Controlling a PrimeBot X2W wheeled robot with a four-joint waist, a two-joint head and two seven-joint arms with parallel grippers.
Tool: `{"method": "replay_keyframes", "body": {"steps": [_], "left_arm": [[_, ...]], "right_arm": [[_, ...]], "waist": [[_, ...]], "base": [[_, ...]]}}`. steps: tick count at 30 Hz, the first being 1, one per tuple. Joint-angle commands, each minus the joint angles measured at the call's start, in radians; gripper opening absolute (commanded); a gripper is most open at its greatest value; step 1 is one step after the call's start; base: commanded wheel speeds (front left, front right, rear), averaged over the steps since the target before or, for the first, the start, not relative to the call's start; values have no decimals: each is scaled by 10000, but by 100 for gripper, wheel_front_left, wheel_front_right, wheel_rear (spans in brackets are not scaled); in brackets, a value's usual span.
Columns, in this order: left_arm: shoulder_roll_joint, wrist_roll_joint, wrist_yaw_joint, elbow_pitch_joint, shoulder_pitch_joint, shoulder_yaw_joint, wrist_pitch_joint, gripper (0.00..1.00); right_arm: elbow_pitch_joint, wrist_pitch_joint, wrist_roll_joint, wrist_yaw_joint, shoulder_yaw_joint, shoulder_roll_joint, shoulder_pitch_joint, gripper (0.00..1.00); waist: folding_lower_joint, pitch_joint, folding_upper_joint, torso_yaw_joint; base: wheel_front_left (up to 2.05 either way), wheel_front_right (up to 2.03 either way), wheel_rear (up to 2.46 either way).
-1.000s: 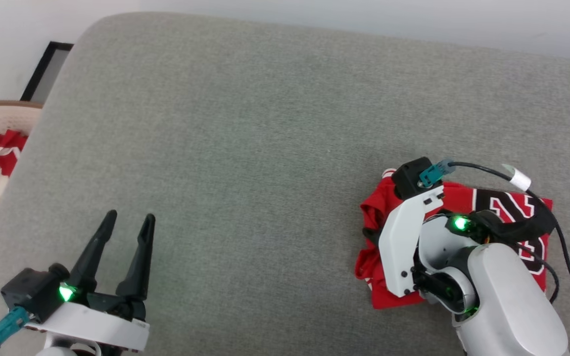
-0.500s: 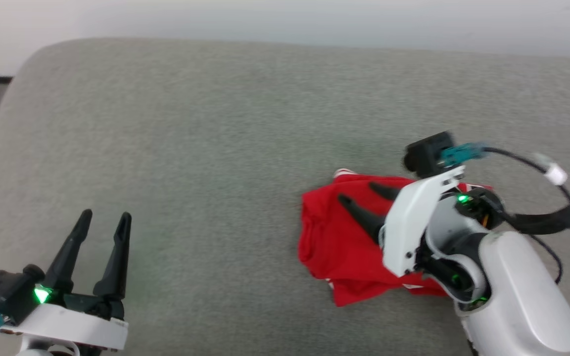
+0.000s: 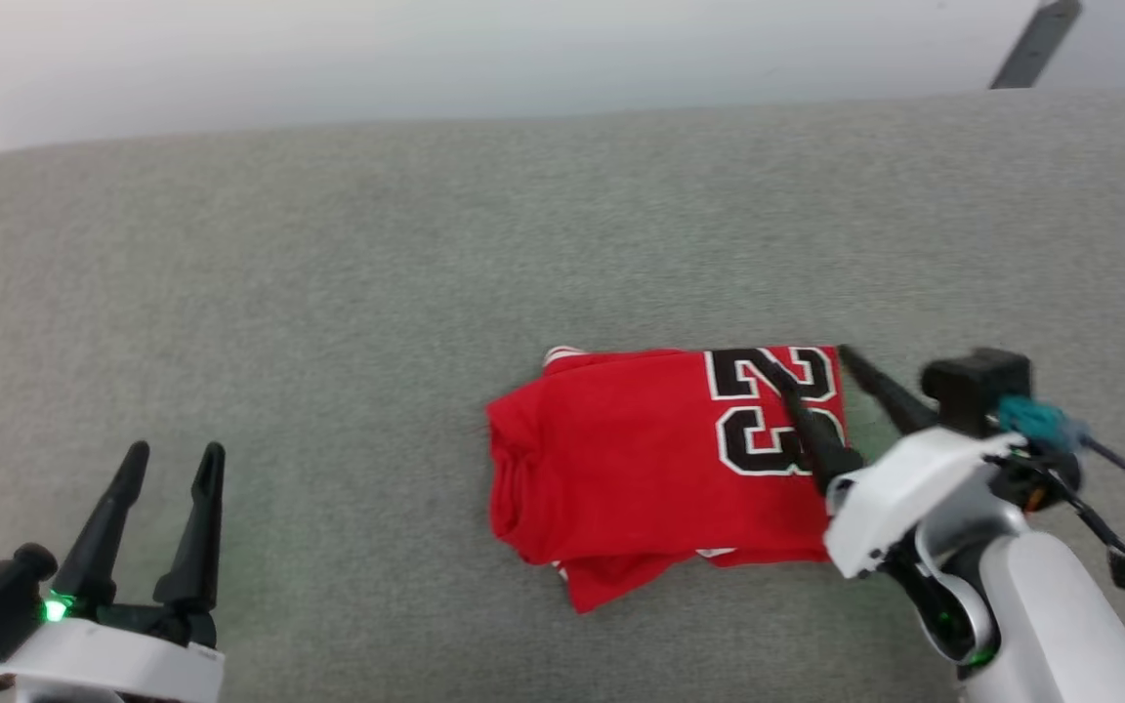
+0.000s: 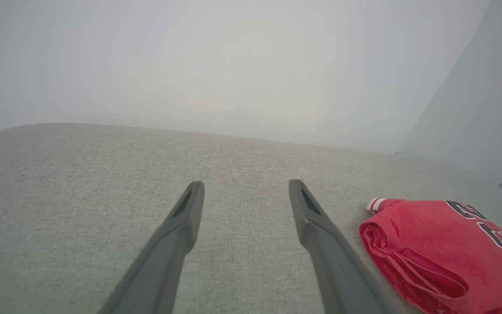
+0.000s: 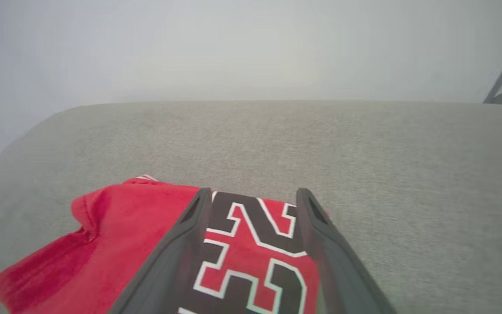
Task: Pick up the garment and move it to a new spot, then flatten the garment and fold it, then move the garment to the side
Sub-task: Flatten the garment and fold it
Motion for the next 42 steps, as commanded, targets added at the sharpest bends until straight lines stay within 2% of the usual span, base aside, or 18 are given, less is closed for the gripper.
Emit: {"method": "replay_keyframes", "body": {"steps": [1,9,14,27,42], "left_arm": [[17,-37,10,35,152,54,5,100],[-72,60,10,67,602,357,3,100],[-164,271,10,-101,1113,652,3,100],[-582,715,10,-866,2394,1315,3,100],[-1059,1060,10,-1825,3726,1844,4,100]], "right_arm": [[66,-414,-191,-17,-139,5,143,100],[46,-2509,-1107,-17,-1105,204,831,100],[-349,-2986,-1118,-17,-1428,316,1399,100],[-1721,-3029,-1291,-17,-1547,165,2862,100],[-3882,-2542,-1221,-17,-2576,288,4782,100]], "waist": [[0,-186,0,-258],[0,-587,0,-622],[0,-868,0,-741],[0,-1440,0,-549],[0,-1891,0,-180]], "base": [[0,0,0],[0,0,0],[0,0,0],[0,0,0],[0,0,0]]}}
